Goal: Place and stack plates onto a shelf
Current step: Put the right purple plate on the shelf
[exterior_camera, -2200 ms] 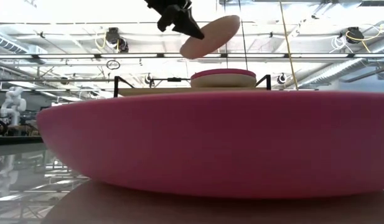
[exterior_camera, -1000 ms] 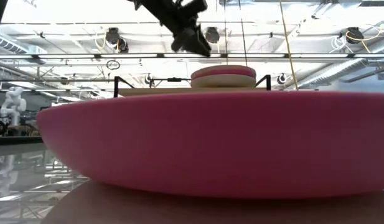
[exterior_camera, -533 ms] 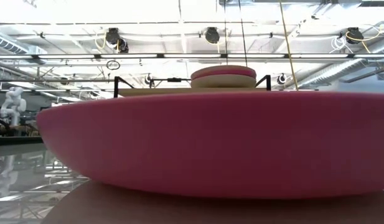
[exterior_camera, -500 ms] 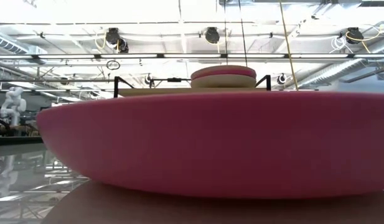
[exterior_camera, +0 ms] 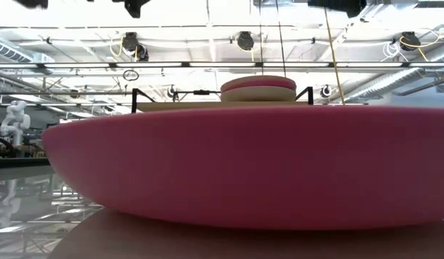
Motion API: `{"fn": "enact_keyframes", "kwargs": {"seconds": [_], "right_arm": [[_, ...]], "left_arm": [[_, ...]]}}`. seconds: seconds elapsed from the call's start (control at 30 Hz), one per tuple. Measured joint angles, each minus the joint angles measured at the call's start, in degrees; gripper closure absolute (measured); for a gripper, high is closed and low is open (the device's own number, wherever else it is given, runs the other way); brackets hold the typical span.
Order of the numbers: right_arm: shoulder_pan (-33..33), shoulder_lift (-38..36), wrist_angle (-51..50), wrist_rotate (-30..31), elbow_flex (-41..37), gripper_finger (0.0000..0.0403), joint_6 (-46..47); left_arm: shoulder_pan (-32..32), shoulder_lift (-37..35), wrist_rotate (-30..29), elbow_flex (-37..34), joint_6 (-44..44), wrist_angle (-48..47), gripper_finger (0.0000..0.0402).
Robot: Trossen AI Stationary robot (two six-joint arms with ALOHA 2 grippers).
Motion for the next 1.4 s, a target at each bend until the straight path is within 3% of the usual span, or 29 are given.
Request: {"fn": "enact_keyframes", "kwargs": {"seconds": [0.13, 0.27, 0.33, 0.4, 0.63, 0.87, 1.03, 1.23, 1.4], "right_arm": [[-1.84, 2.86, -7.51, -0.28, 0.02, 0.0179, 10.77], [-4.13, 7.10, -17.15, -0.76, 0.02, 0.0179, 19.62], [-5.04, 9.41, -21.09, -3.79, 0.00, 0.0179, 23.73], [-5.34, 11.86, -23.03, -6.90, -0.01, 0.0179, 25.71], [-5.43, 17.78, -22.83, -8.11, -0.02, 0.0179, 27.19], [-6.12, 19.46, -24.29, -8.61, 0.00, 0.0179, 31.78], [-7.27, 19.46, -26.72, -12.65, -0.01, 0.0179, 36.06], [-7.61, 19.46, -31.66, -12.67, -0.02, 0.0179, 40.00], [-7.57, 19.59, -31.85, -12.34, -0.02, 0.0179, 40.34]], "left_arm": [[0.03, -0.05, -0.05, -3.95, -0.86, 9.18, 0.0266], [-0.43, -0.02, -0.02, -4.39, -2.17, 9.11, 0.0266], [-0.74, 0.00, 0.00, -4.39, -2.36, 9.12, 0.0266], [-1.14, 0.08, 0.01, -4.39, -2.35, 9.07, 0.0266], [-2.63, -0.02, 1.67, -4.37, -5.29, 18.27, 0.0266], [-3.31, -0.05, 1.49, -4.37, 0.47, 13.73, 0.0266], [-3.32, -0.07, -1.05, -4.37, 0.94, 12.05, 0.0266], [-3.30, -0.04, -7.28, -4.37, 2.08, 8.51, 0.0266], [-3.28, -0.04, -8.35, -4.37, 0.86, 7.75, 0.0266]]}}
